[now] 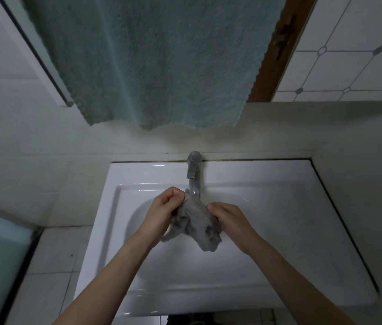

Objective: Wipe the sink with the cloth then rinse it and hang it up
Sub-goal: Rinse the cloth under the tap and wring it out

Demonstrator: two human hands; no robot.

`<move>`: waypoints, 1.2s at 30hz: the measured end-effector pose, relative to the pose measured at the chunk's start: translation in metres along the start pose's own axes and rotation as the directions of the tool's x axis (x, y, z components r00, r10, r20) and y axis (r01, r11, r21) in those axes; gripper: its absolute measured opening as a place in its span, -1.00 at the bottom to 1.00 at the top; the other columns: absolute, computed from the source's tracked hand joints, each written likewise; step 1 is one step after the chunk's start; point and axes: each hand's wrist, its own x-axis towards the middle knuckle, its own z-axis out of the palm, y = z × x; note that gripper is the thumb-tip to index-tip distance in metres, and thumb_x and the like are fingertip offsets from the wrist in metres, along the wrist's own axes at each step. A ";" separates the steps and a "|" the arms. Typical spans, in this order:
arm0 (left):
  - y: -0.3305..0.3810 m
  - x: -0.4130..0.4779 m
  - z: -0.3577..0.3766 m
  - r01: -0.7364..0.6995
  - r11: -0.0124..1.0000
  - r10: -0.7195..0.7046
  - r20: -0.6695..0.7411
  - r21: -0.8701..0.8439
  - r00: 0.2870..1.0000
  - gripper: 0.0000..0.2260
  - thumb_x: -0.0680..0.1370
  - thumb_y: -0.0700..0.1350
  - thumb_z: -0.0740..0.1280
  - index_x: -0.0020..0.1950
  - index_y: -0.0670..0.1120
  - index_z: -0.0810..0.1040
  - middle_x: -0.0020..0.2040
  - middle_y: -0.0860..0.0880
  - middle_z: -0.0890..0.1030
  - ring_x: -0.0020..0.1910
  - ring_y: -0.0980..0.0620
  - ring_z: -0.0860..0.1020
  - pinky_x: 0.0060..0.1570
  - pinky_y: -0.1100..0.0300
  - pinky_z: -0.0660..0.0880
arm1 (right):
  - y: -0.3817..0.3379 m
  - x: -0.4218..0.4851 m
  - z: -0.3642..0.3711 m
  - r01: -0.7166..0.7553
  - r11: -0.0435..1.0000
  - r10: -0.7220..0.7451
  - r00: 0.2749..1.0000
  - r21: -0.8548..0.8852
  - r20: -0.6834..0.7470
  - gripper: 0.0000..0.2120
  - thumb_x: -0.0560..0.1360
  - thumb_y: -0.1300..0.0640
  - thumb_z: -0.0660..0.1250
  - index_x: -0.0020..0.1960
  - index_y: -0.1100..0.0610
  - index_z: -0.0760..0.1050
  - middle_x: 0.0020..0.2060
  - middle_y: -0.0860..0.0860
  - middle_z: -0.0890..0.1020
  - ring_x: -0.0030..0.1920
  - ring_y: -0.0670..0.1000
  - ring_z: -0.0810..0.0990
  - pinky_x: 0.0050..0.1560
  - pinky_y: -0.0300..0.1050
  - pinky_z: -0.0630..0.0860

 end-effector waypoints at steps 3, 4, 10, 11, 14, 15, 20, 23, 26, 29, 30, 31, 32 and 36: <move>-0.002 -0.001 -0.001 0.056 0.995 -0.054 0.029 -0.077 0.998 -0.94 0.43 -0.20 0.32 -0.13 -0.16 0.51 -0.22 -0.16 0.48 -0.20 -0.07 0.44 -0.22 0.14 0.36 | 0.003 0.001 0.003 -0.030 1.000 0.029 0.999 0.009 0.036 -0.79 0.51 0.25 0.34 -0.26 0.07 0.61 -0.38 -0.06 0.58 -0.33 -0.07 0.51 -0.28 -0.16 0.40; -0.003 -0.001 -0.002 0.064 0.994 -0.061 0.040 -0.091 0.997 -0.90 0.38 -0.25 0.32 -0.13 -0.16 0.51 -0.24 -0.15 0.50 -0.22 -0.05 0.47 -0.22 0.17 0.38 | 0.003 0.001 0.004 -0.040 0.999 0.040 0.998 0.010 0.043 -0.86 0.48 0.27 0.37 -0.19 0.10 0.63 -0.32 -0.01 0.62 -0.28 -0.03 0.56 -0.24 -0.12 0.44; -0.006 -0.005 -0.001 0.057 0.998 -0.057 0.012 0.004 0.998 -0.84 0.50 -0.23 0.39 0.06 -0.22 0.64 -0.08 -0.18 0.69 -0.06 -0.04 0.64 0.02 0.17 0.53 | 0.002 0.001 0.005 -0.023 1.000 0.023 1.000 -0.006 -0.002 -0.88 0.47 0.30 0.40 -0.19 0.12 0.59 -0.37 -0.05 0.61 -0.36 -0.11 0.57 -0.35 -0.32 0.45; -0.005 -0.006 0.000 0.036 0.998 -0.035 -0.009 0.050 0.999 -0.86 0.54 -0.23 0.37 0.06 -0.22 0.65 -0.07 -0.19 0.70 -0.06 -0.03 0.66 0.02 0.19 0.54 | 0.001 0.001 0.005 -0.016 1.000 0.016 1.000 -0.024 -0.002 -0.85 0.49 0.28 0.38 -0.22 0.10 0.58 -0.40 -0.07 0.58 -0.37 -0.11 0.53 -0.37 -0.32 0.42; 0.003 -0.008 0.006 -0.062 0.978 0.071 -0.036 0.200 0.997 -0.89 0.55 -0.27 0.36 0.03 -0.20 0.66 -0.08 -0.22 0.70 -0.12 0.07 0.64 -0.07 0.33 0.51 | 0.001 0.004 0.006 0.030 0.987 -0.037 0.998 -0.156 -0.042 -0.80 0.50 0.17 0.41 -0.30 0.02 0.53 -0.42 -0.04 0.57 -0.37 -0.08 0.51 -0.33 -0.26 0.43; 0.006 -0.009 0.008 -0.101 0.960 0.111 -0.026 0.260 0.993 -0.89 0.54 -0.29 0.36 0.02 -0.19 0.66 -0.09 -0.23 0.69 -0.14 0.08 0.62 -0.09 0.36 0.51 | 0.003 0.005 0.007 0.038 0.978 -0.053 0.996 -0.207 -0.067 -0.80 0.48 0.16 0.42 -0.30 0.02 0.51 -0.41 -0.01 0.58 -0.38 -0.05 0.52 -0.34 -0.22 0.43; 0.015 -0.013 0.018 -0.173 0.904 0.187 0.004 0.391 0.982 -0.89 0.54 -0.28 0.37 0.02 -0.18 0.67 -0.10 -0.17 0.70 -0.09 -0.01 0.64 -0.10 0.39 0.53 | 0.015 0.013 0.000 0.078 0.854 -0.181 0.972 -0.514 -0.153 -0.72 0.35 0.27 0.40 -0.27 -0.04 0.37 -0.28 0.01 0.53 -0.28 0.00 0.48 -0.29 -0.16 0.35; 0.018 -0.011 0.018 -0.171 0.913 0.200 -0.039 0.371 0.979 -0.88 0.55 -0.30 0.34 0.01 -0.19 0.66 -0.11 -0.12 0.69 -0.12 0.09 0.63 -0.13 0.41 0.49 | 0.017 0.010 -0.008 0.133 0.863 -0.190 0.979 -0.487 -0.069 -0.77 0.28 0.30 0.41 -0.16 0.04 0.49 -0.22 0.02 0.60 -0.18 0.00 0.55 -0.23 -0.17 0.42; 0.015 -0.006 0.010 -0.114 0.951 0.157 -0.128 0.288 0.979 -0.88 0.55 -0.28 0.34 0.00 -0.17 0.67 -0.11 -0.15 0.70 -0.08 -0.01 0.65 -0.02 0.17 0.57 | 0.014 0.006 -0.010 0.133 0.932 -0.144 0.989 -0.337 -0.010 -0.90 0.36 0.24 0.46 -0.18 0.09 0.57 -0.26 0.06 0.63 -0.23 -0.03 0.58 -0.19 -0.17 0.47; 0.012 -0.006 0.005 -0.080 0.972 0.114 -0.150 0.219 0.982 -0.89 0.55 -0.27 0.35 0.00 -0.19 0.66 -0.09 -0.26 0.68 -0.10 -0.03 0.64 0.06 0.04 0.55 | 0.014 0.008 -0.010 0.147 0.939 -0.168 0.985 -0.312 -0.039 -0.78 0.47 0.28 0.39 -0.28 0.03 0.56 -0.38 -0.09 0.60 -0.30 -0.12 0.55 -0.20 -0.19 0.45; 0.012 -0.007 0.005 -0.090 0.972 0.127 -0.163 0.218 0.978 -0.90 0.55 -0.28 0.35 -0.01 -0.21 0.66 -0.08 -0.25 0.68 -0.11 0.01 0.63 0.05 0.08 0.55 | 0.011 0.008 -0.010 0.156 0.938 -0.182 0.982 -0.309 -0.057 -0.74 0.48 0.30 0.38 -0.29 -0.01 0.55 -0.39 -0.15 0.60 -0.31 -0.16 0.55 -0.20 -0.22 0.44; 0.015 -0.009 0.005 -0.110 0.968 0.152 -0.180 0.224 0.972 -0.90 0.55 -0.28 0.34 -0.01 -0.22 0.66 -0.07 -0.21 0.69 -0.11 0.07 0.63 0.03 0.17 0.55 | 0.007 0.006 -0.011 0.178 0.932 -0.212 0.974 -0.316 -0.076 -0.72 0.48 0.31 0.38 -0.27 -0.04 0.55 -0.38 -0.16 0.61 -0.31 -0.18 0.55 -0.20 -0.26 0.44; 0.018 -0.009 0.005 -0.138 0.964 0.185 -0.197 0.229 0.963 -0.90 0.55 -0.29 0.33 -0.01 -0.24 0.65 -0.06 -0.16 0.69 -0.11 0.12 0.62 0.00 0.25 0.55 | 0.002 0.005 -0.012 0.213 0.922 -0.255 0.963 -0.324 -0.092 -0.75 0.49 0.30 0.39 -0.24 -0.03 0.56 -0.36 -0.15 0.61 -0.29 -0.17 0.56 -0.20 -0.30 0.45; 0.030 -0.008 0.005 -0.193 0.960 0.238 -0.220 0.205 0.946 -0.88 0.57 -0.29 0.30 0.01 -0.27 0.63 -0.07 -0.05 0.67 -0.10 0.20 0.61 -0.02 0.33 0.55 | -0.023 -0.003 -0.017 0.318 0.907 -0.354 0.930 -0.276 -0.094 -0.90 0.50 0.28 0.40 -0.18 0.15 0.60 -0.31 -0.02 0.62 -0.27 -0.12 0.56 -0.19 -0.32 0.47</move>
